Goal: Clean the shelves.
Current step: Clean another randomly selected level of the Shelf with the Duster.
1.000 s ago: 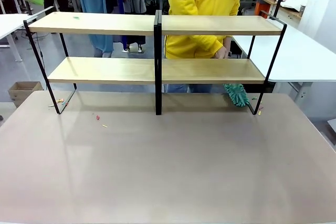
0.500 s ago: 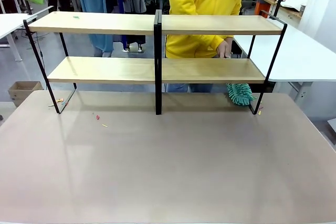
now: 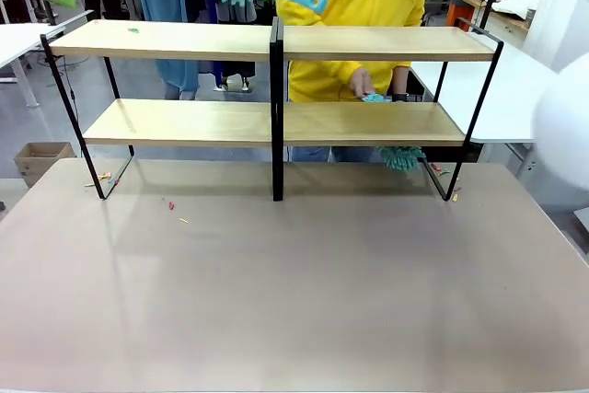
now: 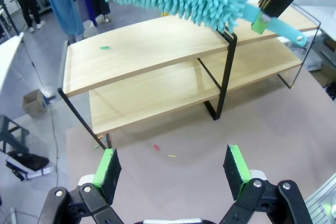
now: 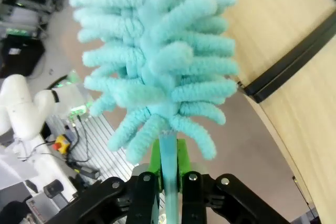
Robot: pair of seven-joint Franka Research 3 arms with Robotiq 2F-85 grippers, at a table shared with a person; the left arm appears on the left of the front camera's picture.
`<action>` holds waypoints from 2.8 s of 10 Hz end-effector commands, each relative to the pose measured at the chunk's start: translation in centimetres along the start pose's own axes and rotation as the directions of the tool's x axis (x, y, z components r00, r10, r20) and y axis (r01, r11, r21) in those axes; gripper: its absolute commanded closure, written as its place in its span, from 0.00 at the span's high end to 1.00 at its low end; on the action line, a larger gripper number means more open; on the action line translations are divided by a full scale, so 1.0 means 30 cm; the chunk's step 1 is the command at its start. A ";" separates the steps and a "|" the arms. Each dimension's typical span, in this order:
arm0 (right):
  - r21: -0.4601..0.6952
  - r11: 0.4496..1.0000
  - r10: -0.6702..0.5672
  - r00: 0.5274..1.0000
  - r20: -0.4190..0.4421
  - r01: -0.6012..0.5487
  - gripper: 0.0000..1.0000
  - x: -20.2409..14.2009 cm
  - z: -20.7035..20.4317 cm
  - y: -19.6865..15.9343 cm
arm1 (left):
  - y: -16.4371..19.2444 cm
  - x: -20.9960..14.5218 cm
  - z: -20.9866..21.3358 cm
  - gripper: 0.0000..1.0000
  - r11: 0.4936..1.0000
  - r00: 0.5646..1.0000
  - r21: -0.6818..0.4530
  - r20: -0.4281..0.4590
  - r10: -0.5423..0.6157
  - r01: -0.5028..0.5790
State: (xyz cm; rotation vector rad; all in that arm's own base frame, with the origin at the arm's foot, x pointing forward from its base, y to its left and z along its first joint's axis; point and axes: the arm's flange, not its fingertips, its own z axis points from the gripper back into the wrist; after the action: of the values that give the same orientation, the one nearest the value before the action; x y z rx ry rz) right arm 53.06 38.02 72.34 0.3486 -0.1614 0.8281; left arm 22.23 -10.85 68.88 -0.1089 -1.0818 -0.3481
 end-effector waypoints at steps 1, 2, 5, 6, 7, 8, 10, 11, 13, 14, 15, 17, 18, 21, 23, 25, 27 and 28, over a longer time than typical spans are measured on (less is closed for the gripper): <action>-0.072 0.997 -0.036 0.999 -0.040 0.033 0.12 0.457 0.250 -0.049 | 0.002 -0.003 0.003 1.00 1.000 1.000 -0.005 0.003 0.001 -0.001; -0.092 0.995 -0.033 0.999 -0.010 0.032 0.12 0.501 0.254 -0.046 | 0.002 -0.003 0.003 1.00 1.000 1.000 -0.005 0.003 0.001 -0.001; -0.019 1.000 -0.004 1.000 -0.014 0.004 0.12 0.002 -0.018 -0.005 | 0.002 -0.003 0.003 1.00 1.000 1.000 -0.005 0.003 0.001 -0.001; -0.019 1.000 -0.004 1.000 -0.014 0.004 0.12 0.002 -0.018 -0.005 | 0.002 -0.003 0.003 1.00 1.000 1.000 -0.005 0.003 0.001 -0.001; -0.019 1.000 -0.004 1.000 -0.014 0.004 0.12 0.002 -0.018 -0.005 | 0.002 -0.003 0.003 1.00 1.000 1.000 -0.005 0.003 0.001 -0.001; -0.019 1.000 -0.004 1.000 -0.014 0.004 0.12 0.002 -0.018 -0.005 | 0.002 -0.003 0.003 1.00 1.000 1.000 -0.005 0.003 0.001 -0.001; -0.075 0.997 -0.007 1.000 0.002 0.007 0.12 0.040 -0.043 0.000 | 0.002 -0.003 0.003 1.00 1.000 1.000 -0.005 0.003 0.001 -0.001; -0.075 0.997 0.006 1.000 0.008 -0.005 0.12 0.092 -0.079 0.005 | 0.002 -0.003 0.003 1.00 1.000 1.000 -0.005 0.003 0.001 -0.001; -0.093 0.996 0.003 1.000 -0.003 -0.004 0.12 0.204 -0.140 0.018 | 0.002 -0.003 0.003 1.00 1.000 1.000 -0.005 0.003 0.001 -0.001; -0.105 0.994 -0.003 1.000 -0.021 0.001 0.12 0.245 -0.153 0.023 | 0.002 -0.003 0.003 1.00 1.000 1.000 -0.005 0.003 0.001 -0.001; -0.120 0.993 -0.015 0.999 -0.046 0.010 0.12 0.280 -0.164 0.026 | 0.002 -0.003 0.003 1.00 1.000 1.000 -0.005 0.003 0.001 -0.001; -0.132 0.991 -0.020 0.998 -0.061 0.012 0.12 0.318 -0.168 0.035 | 0.002 -0.003 0.003 1.00 1.000 1.000 -0.005 0.003 0.001 -0.001; -0.144 0.990 -0.018 0.997 -0.073 0.007 0.12 0.323 -0.166 0.036 | 0.002 -0.003 0.003 1.00 1.000 1.000 -0.005 0.003 0.001 -0.001; -0.188 0.982 -0.017 0.994 -0.109 -0.004 0.12 0.360 -0.166 0.051 | 0.002 -0.003 0.003 1.00 1.000 1.000 -0.005 0.003 0.001 -0.001; -0.222 0.975 -0.022 0.989 -0.143 -0.010 0.12 0.387 -0.158 0.061 | 0.002 -0.003 0.003 1.00 1.000 1.000 -0.005 0.003 0.001 -0.001; -0.252 0.967 -0.016 0.984 -0.178 -0.030 0.12 0.417 -0.159 0.076 | 0.002 -0.003 0.003 1.00 1.000 1.000 -0.005 0.003 0.001 -0.001; -0.281 0.958 0.001 0.983 -0.183 -0.053 0.12 0.452 -0.160 0.095 | 0.002 -0.003 0.003 1.00 1.000 1.000 -0.005 0.003 0.001 -0.001; -0.292 0.954 0.017 0.983 -0.185 -0.071 0.12 0.473 -0.166 0.105 | 0.002 -0.003 0.003 1.00 1.000 1.000 -0.005 0.003 0.001 -0.001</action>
State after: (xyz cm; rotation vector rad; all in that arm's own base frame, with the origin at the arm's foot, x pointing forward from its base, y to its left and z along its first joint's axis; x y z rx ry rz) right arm 52.52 44.72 64.83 0.0365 -0.1192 0.8532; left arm 22.21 -10.85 68.89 -0.1088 -1.0822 -0.3482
